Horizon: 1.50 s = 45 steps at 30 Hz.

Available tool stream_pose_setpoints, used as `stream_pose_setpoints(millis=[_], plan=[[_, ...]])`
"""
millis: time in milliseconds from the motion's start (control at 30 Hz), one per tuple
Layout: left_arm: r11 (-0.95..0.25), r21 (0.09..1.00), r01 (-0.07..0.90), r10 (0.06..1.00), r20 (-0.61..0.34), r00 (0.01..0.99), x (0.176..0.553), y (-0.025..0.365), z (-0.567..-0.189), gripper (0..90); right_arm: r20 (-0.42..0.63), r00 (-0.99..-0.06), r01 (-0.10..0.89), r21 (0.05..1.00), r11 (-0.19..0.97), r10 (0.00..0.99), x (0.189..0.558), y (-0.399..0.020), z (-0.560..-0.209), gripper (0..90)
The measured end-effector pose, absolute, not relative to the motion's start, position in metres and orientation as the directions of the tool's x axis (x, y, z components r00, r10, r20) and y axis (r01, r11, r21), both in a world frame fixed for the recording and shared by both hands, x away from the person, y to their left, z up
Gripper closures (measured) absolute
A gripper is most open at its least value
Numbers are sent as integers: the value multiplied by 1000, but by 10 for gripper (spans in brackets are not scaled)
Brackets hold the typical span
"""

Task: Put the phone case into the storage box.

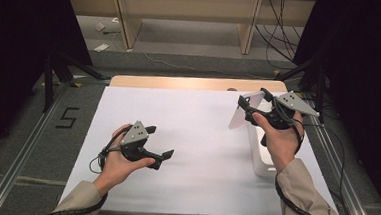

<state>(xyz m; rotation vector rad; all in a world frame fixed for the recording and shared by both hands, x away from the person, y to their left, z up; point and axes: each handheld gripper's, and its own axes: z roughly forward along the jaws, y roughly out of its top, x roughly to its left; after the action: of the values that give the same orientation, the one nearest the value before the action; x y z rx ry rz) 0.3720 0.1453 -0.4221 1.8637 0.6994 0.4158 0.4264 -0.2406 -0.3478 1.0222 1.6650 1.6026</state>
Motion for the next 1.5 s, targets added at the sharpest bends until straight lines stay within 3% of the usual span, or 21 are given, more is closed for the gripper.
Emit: stream_pose_setpoints(millis=[1500], plan=[[-273,923,270,644,-33,764,373,147,-422,0,90,-428,104,993,-50,899,429,-272,-344,182]])
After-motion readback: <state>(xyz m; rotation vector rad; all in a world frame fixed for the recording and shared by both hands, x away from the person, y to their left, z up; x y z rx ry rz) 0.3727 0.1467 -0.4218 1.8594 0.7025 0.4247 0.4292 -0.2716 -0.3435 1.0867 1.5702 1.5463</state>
